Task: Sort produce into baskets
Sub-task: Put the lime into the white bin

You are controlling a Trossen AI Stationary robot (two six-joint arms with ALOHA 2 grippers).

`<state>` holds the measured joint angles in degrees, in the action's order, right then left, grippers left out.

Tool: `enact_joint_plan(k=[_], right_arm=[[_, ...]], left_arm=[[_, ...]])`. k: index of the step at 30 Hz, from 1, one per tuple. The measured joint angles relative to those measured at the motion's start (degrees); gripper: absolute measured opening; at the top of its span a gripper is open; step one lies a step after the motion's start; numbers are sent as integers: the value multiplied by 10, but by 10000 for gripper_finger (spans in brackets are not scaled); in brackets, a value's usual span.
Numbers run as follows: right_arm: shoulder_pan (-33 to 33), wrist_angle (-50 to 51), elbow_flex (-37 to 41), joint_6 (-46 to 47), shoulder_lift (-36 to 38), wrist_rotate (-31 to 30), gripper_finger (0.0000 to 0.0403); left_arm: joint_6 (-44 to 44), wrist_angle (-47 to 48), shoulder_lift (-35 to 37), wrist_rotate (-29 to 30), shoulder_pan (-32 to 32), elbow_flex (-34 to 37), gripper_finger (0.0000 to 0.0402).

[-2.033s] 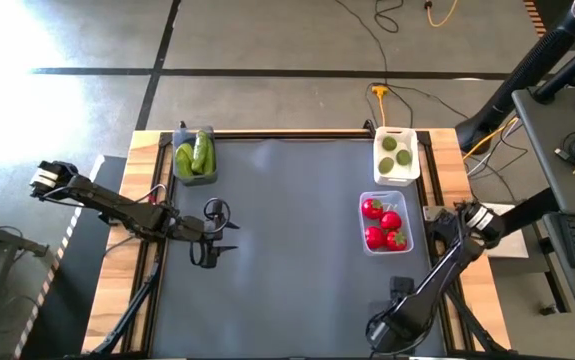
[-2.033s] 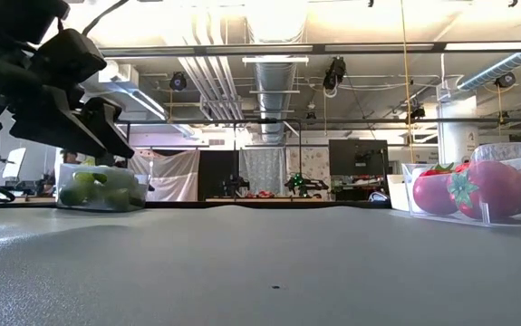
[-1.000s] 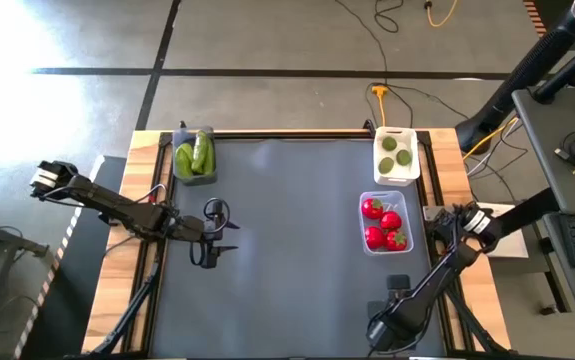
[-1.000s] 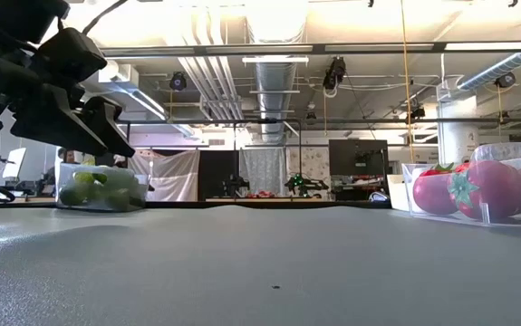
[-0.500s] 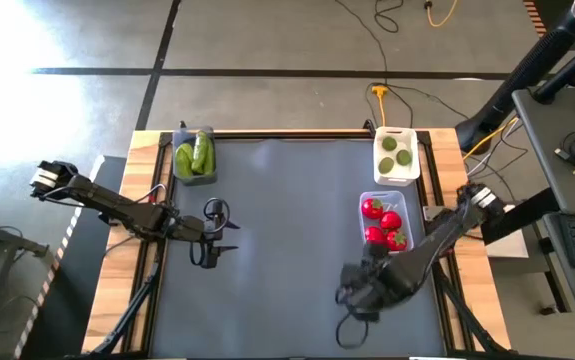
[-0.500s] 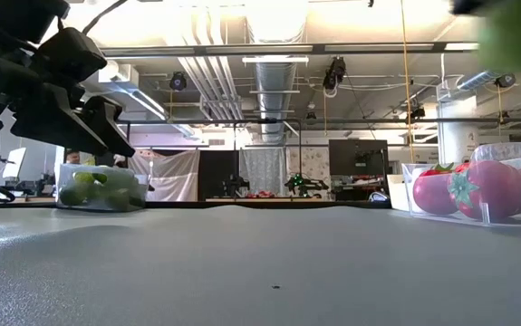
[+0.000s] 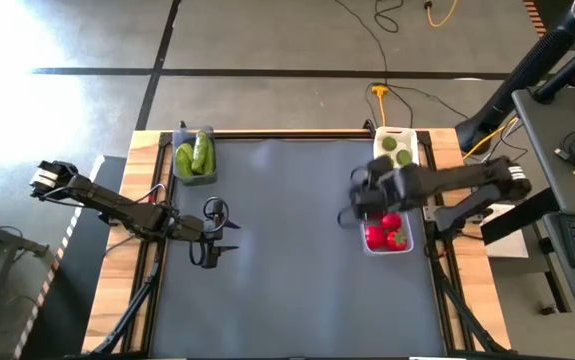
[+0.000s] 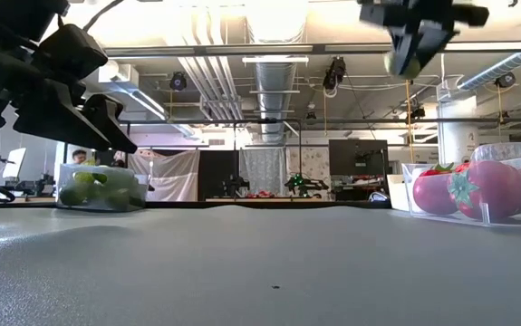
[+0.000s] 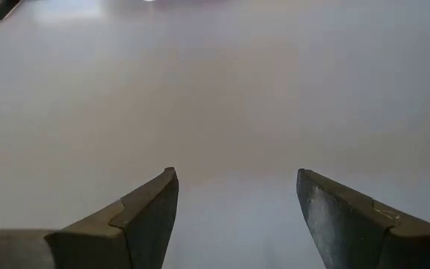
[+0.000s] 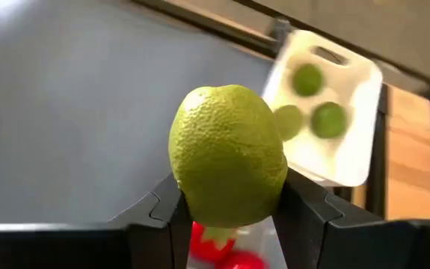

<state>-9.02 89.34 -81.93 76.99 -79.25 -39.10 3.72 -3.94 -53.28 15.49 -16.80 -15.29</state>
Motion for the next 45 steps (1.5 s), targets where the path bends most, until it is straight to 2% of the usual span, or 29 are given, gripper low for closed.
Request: enact_joint_plan(k=[6, 11, 13, 20, 24, 27, 33, 39, 45], right_arm=[[146, -17, 74, -7, 42, 3, 138], [254, -43, 139, 29, 65, 5, 139], [294, -77, 168, 24, 69, 16, 140], [430, -264, 275, -54, 68, 110, 142], [496, -312, 306, -60, 68, 114, 142], [543, -353, 331, -61, 68, 145, 142], [596, -471, 377, -73, 63, 211, 143], [610, -469, 377, -65, 43, 217, 146], [612, -468, 377, -57, 7, 238, 166]], left_arm=[[0, -1, 0, 0, 0, 0, 255], [0, -1, 0, 0, 0, 0, 255], [0, -1, 0, 0, 0, 0, 255], [0, -2, 0, 0, 0, 0, 255], [0, -2, 0, 0, 0, 0, 255], [0, -2, 0, 0, 0, 0, 255], [0, -3, 0, 0, 0, 0, 255], [0, -5, 0, 0, 0, 0, 255], [0, -4, 0, 0, 0, 0, 255]])
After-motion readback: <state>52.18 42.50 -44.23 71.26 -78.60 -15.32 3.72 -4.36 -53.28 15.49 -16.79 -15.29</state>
